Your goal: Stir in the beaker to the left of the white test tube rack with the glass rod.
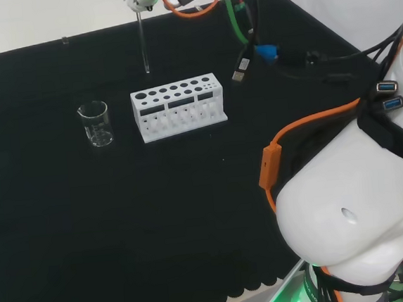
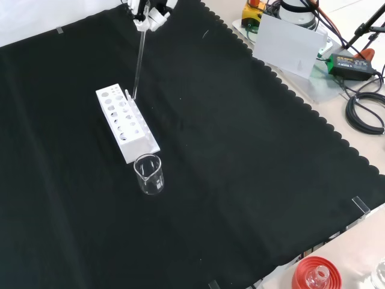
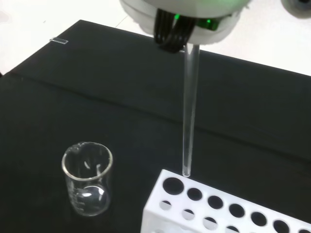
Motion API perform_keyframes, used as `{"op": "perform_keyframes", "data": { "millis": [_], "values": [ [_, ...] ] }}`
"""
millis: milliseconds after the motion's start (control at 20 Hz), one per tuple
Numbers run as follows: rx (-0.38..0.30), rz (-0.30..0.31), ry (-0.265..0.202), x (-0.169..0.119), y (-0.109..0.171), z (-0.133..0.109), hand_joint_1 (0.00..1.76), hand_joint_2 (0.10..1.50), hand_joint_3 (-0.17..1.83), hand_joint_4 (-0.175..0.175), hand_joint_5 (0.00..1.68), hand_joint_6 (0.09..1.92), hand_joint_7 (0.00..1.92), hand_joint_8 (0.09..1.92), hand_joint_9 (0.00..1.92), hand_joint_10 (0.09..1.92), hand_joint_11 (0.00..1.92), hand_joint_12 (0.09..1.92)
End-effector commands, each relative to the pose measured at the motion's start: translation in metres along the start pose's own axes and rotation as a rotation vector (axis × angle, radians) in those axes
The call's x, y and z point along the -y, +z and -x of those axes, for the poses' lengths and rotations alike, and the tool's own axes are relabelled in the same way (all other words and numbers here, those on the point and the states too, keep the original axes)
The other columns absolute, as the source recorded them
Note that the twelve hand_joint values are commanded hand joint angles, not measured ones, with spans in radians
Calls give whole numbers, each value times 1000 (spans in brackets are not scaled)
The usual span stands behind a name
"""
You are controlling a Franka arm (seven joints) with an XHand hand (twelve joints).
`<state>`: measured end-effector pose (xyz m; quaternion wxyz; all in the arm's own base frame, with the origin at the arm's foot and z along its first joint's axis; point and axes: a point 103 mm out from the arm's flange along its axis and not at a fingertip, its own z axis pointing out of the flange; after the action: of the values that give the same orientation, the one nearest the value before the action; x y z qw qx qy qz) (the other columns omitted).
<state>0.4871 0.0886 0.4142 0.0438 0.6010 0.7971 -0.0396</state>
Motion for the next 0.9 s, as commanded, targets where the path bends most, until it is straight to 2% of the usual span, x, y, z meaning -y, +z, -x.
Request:
{"op": "perform_keyframes", "data": {
  "millis": [50,600,900],
  "values": [
    [4,-3,-27,-13,-6,-28,1323,753,502,-175,1169,538,1337,752,1862,202,1578,685],
    [19,0,-113,-40,-16,-70,1323,750,507,-175,1170,538,1339,749,1862,204,1579,685],
    [40,-15,-144,-52,-14,-91,1323,749,509,-175,1170,538,1339,749,1862,204,1579,685]
  ]
}}
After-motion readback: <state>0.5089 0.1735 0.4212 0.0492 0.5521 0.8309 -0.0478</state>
